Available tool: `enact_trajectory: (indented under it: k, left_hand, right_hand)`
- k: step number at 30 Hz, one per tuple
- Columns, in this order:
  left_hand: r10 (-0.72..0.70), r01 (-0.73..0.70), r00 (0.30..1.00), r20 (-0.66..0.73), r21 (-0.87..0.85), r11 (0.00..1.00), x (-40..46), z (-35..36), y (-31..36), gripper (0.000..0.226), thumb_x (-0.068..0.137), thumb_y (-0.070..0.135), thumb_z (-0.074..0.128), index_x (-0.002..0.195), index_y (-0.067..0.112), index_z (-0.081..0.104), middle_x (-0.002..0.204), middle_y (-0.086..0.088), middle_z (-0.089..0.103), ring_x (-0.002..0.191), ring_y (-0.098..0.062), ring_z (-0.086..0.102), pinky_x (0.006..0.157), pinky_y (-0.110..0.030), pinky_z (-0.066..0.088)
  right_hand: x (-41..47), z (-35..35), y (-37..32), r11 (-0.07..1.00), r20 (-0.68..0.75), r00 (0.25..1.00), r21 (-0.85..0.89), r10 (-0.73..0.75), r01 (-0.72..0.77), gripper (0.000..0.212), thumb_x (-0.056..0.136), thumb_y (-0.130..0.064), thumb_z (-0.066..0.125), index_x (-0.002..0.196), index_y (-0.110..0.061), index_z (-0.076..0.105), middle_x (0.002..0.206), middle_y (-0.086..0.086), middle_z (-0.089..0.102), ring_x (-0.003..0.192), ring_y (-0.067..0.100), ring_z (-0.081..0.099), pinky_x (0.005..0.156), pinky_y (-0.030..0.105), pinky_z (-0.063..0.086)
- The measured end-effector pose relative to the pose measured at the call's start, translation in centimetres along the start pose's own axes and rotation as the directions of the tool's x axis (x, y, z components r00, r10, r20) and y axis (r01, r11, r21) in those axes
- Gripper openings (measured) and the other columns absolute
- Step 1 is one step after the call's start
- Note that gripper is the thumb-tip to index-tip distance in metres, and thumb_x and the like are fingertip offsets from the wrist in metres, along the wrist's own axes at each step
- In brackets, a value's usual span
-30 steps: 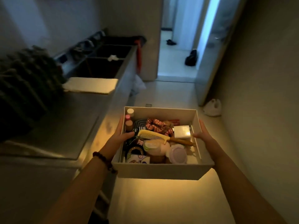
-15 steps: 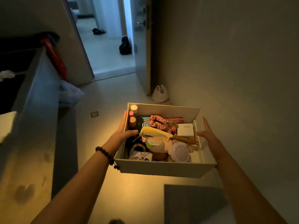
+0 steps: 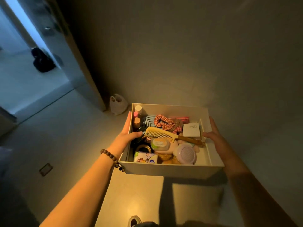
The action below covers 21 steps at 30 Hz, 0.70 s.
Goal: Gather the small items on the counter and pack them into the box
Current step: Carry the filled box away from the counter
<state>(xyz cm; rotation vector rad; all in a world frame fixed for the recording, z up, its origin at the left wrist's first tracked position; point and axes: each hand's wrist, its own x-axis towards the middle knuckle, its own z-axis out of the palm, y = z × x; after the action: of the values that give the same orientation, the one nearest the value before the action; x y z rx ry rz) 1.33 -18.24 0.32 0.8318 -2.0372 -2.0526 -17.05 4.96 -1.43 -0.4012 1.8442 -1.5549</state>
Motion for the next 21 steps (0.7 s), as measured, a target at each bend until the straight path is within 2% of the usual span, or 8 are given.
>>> enact_trajectory:
  k: [2,5,8,10,14,16,18,21]
  left_hand:
    - [-0.009,0.008,0.997,0.081,0.018,1.000,2.5,-1.3,0.8,0.094,0.070,0.019,0.059,0.144,0.040,0.005,0.115,0.027,0.037,0.097,0.009,0.045,0.065,-0.001,0.045]
    - [-0.019,0.009,0.983,0.181,0.057,0.998,6.2,-2.0,1.4,0.095,0.075,0.014,0.063,0.146,0.039,0.005,0.115,0.026,0.038,0.097,0.010,0.045,0.066,-0.002,0.045]
    - [-0.049,0.025,0.965,0.256,0.096,0.995,9.5,-1.7,1.5,0.099,0.068,0.023,0.060,0.147,0.039,0.002,0.128,0.020,0.035,0.105,0.003,0.044,0.077,-0.009,0.044]
    - [-0.076,0.043,0.955,0.286,0.117,0.992,11.7,-1.3,1.4,0.101,0.066,0.025,0.059,0.147,0.039,0.000,0.130,0.016,0.032,0.102,0.005,0.044,0.077,-0.011,0.042]
    - [-0.096,0.053,0.935,0.341,0.135,0.989,16.2,0.1,0.2,0.098,0.073,0.023,0.062,0.145,0.044,-0.001,0.118,0.026,0.038,0.095,0.010,0.048,0.071,-0.008,0.046]
    - [-0.100,0.059,0.933,0.345,0.130,0.990,18.4,1.2,-0.1,0.089,0.087,0.010,0.061,0.140,0.049,0.002,0.115,0.026,0.039,0.094,0.006,0.048,0.070,-0.010,0.048]
    - [-0.109,0.062,0.929,0.355,0.142,0.988,20.6,2.0,-0.4,0.087,0.087,-0.001,0.056,0.135,0.050,0.005,0.115,0.024,0.041,0.094,0.003,0.050,0.067,-0.010,0.050]
    - [-0.135,0.076,0.907,0.398,0.162,0.984,23.7,2.7,-1.2,0.099,0.077,0.006,0.066,0.144,0.041,0.004,0.120,0.021,0.044,0.095,0.007,0.058,0.068,-0.010,0.051]
  right_hand:
    - [0.6,0.5,0.1,1.000,-0.058,0.998,0.031,0.003,-0.001,0.073,0.081,-0.029,0.053,0.144,-0.045,0.020,0.140,-0.003,0.046,0.116,0.020,0.053,0.101,0.047,0.039]
    - [1.6,0.3,0.7,0.998,-0.133,0.990,0.044,0.046,-0.040,0.067,0.082,-0.025,0.056,0.141,-0.041,0.029,0.130,-0.007,0.055,0.108,0.016,0.060,0.090,0.038,0.046]
    - [3.4,-0.8,2.3,0.993,-0.256,0.960,0.060,0.111,-0.099,0.068,0.062,-0.051,0.074,0.125,-0.049,0.048,0.124,-0.004,0.061,0.115,0.022,0.058,0.096,0.048,0.046]
    - [5.5,-2.4,4.7,0.994,-0.275,0.958,0.089,0.081,-0.059,0.083,0.057,-0.053,0.077,0.132,-0.050,0.039,0.134,0.001,0.054,0.121,0.024,0.054,0.101,0.052,0.042]
    - [8.1,-3.7,4.6,0.995,-0.291,0.954,0.086,0.074,-0.051,0.117,0.045,-0.061,0.077,0.145,-0.043,0.019,0.153,0.003,0.028,0.136,0.025,0.034,0.110,0.053,0.029]
    - [8.9,-4.0,3.0,0.994,-0.316,0.943,0.047,0.108,-0.098,0.096,0.063,-0.053,0.075,0.142,-0.045,0.022,0.150,-0.001,0.032,0.134,0.023,0.035,0.110,0.047,0.030]
    - [10.5,-5.0,3.5,0.990,-0.356,0.925,-0.012,0.130,-0.144,0.069,0.086,-0.023,0.062,0.136,-0.048,0.021,0.135,-0.004,0.040,0.125,0.017,0.040,0.105,0.039,0.031]
    - [13.2,-6.3,4.7,0.991,-0.379,0.919,-0.017,0.113,-0.129,0.076,0.086,-0.013,0.059,0.142,-0.044,0.019,0.142,-0.006,0.036,0.122,0.010,0.039,0.105,0.035,0.033]
